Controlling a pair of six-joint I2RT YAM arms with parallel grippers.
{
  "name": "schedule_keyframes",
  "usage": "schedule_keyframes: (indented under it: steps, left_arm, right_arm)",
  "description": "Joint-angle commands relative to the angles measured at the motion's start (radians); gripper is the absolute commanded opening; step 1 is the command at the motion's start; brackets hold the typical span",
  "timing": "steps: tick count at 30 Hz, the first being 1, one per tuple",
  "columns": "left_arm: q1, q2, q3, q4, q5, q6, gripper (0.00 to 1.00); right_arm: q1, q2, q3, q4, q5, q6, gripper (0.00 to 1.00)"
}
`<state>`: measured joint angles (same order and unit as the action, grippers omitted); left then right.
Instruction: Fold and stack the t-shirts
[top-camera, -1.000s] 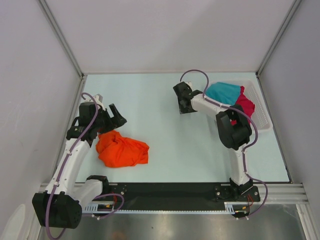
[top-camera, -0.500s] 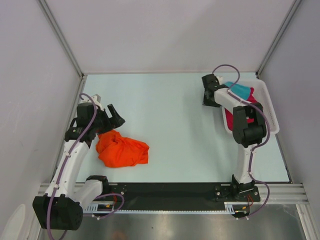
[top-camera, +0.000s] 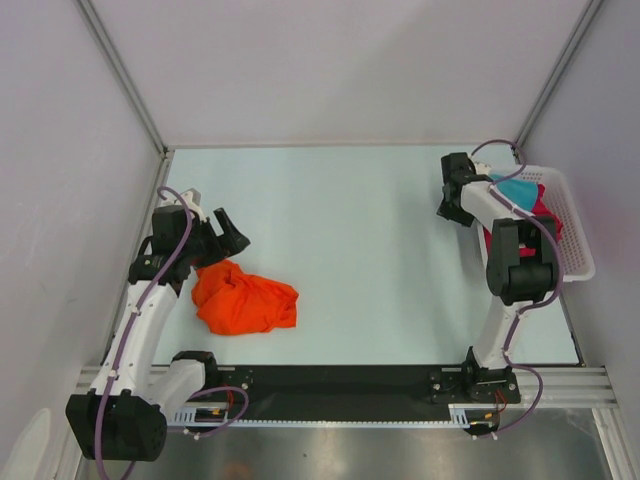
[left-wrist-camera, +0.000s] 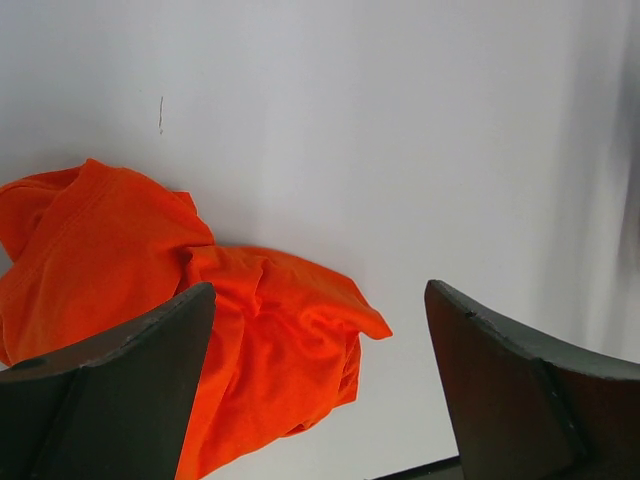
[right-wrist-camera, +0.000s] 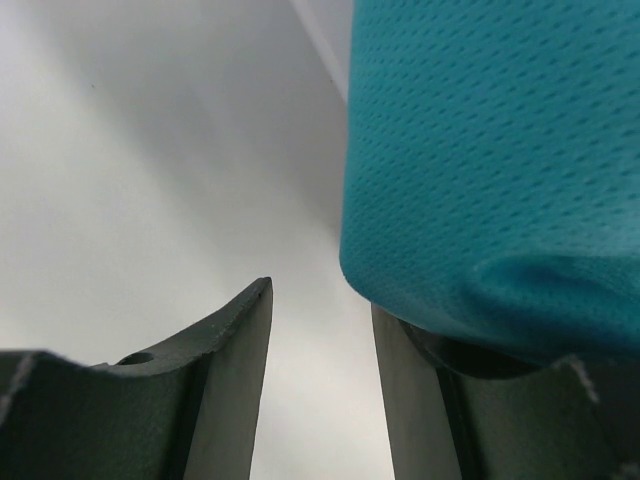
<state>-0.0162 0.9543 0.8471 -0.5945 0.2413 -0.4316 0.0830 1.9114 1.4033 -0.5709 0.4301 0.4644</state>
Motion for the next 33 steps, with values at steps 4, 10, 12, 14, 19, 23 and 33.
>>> schedule_keyframes:
  steps: [4,10,12,14,19,23,33]
  left_arm:
    - [0.01,-0.025,0.014,0.002,0.024,0.025,0.91]
    - [0.01,-0.022,0.013,0.009,0.03,0.014,0.91]
    - [0.009,-0.023,0.013,0.009,0.03,0.01,0.91]
    - [0.01,-0.032,0.015,0.009,0.026,0.008,0.91]
    - [0.01,-0.057,0.052,-0.039,-0.043,0.016,0.92]
    - [0.013,-0.101,0.067,-0.07,-0.163,-0.012,1.0]
    - [0.061,-0.086,0.049,-0.073,-0.128,-0.091,0.99]
  right_arm:
    - [0.026,-0.119,-0.029,-0.032,0.015,0.031,0.49]
    - [0.222,-0.207,-0.047,0.037,-0.261,-0.102,0.5]
    - [0.346,-0.216,-0.043,0.039,-0.281,-0.127,0.52]
    - [0.424,-0.224,-0.043,0.045,-0.312,-0.125,0.53]
    - [0.656,-0.216,-0.075,0.106,-0.39,-0.075,0.56]
    - [0.785,-0.175,-0.089,0.163,-0.416,-0.047,0.56]
    - [0.942,-0.069,-0.046,0.241,-0.478,0.019,0.56]
